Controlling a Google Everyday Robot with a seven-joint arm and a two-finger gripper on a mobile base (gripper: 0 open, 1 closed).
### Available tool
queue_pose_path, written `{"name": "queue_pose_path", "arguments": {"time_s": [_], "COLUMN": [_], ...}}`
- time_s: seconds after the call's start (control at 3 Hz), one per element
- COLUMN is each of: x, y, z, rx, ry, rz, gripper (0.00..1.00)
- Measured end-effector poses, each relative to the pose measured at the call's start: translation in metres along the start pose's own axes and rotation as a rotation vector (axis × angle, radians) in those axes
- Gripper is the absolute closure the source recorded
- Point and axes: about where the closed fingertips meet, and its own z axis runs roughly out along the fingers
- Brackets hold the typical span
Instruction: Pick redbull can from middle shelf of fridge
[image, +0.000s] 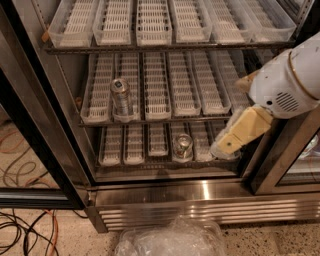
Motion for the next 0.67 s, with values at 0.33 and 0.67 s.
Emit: {"name": "queue_pose_path", "arguments": {"time_s": [0.33, 0.67], "x": [-0.0332, -0.0426], "y": [0.0107, 0.0090], "z": [0.0231, 0.0209], "rx": [-0.004, 0.010], "ry": [-0.153, -0.180], "rz": [0.033, 0.038], "gripper": [0.00, 0.00]}}
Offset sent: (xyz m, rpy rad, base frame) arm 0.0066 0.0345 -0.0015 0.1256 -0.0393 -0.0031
